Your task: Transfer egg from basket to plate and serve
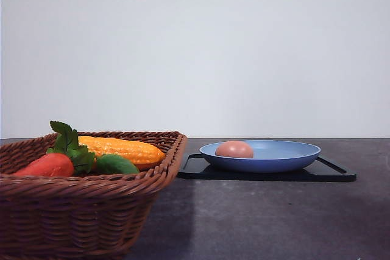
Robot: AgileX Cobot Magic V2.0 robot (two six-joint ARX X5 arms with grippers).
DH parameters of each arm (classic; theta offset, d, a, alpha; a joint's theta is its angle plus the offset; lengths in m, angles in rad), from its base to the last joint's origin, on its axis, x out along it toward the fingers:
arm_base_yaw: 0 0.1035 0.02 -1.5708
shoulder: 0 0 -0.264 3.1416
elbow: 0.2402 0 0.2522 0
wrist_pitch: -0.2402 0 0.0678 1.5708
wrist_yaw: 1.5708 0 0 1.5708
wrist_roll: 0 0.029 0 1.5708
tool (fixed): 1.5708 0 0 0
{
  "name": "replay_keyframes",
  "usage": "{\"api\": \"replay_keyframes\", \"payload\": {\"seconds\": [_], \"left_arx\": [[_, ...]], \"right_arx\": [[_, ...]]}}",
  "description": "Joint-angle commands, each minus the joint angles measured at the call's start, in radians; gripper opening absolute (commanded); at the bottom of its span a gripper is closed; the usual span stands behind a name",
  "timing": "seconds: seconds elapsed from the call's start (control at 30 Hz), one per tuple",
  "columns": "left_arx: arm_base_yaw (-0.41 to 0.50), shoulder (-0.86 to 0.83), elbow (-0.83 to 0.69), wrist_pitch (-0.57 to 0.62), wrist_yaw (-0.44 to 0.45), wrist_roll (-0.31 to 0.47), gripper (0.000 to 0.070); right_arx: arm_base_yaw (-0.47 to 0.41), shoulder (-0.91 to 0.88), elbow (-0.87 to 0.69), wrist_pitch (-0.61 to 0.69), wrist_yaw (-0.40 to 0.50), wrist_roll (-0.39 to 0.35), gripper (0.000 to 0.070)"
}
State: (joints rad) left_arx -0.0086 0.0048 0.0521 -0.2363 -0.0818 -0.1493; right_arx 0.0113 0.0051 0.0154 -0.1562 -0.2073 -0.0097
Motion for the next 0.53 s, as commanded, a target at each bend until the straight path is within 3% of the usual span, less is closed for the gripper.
{"api": "replay_keyframes", "payload": {"seconds": [0.0,0.5], "left_arx": [[0.002,-0.002,-0.024,-0.017,0.001,-0.005,0.0000],[0.002,-0.002,-0.024,-0.017,0.001,-0.005,0.0000]], "right_arx": [[0.000,-0.002,-0.007,-0.002,0.001,0.013,0.0000],[0.000,-0.002,-0.007,-0.002,0.001,0.013,0.0000]]}}
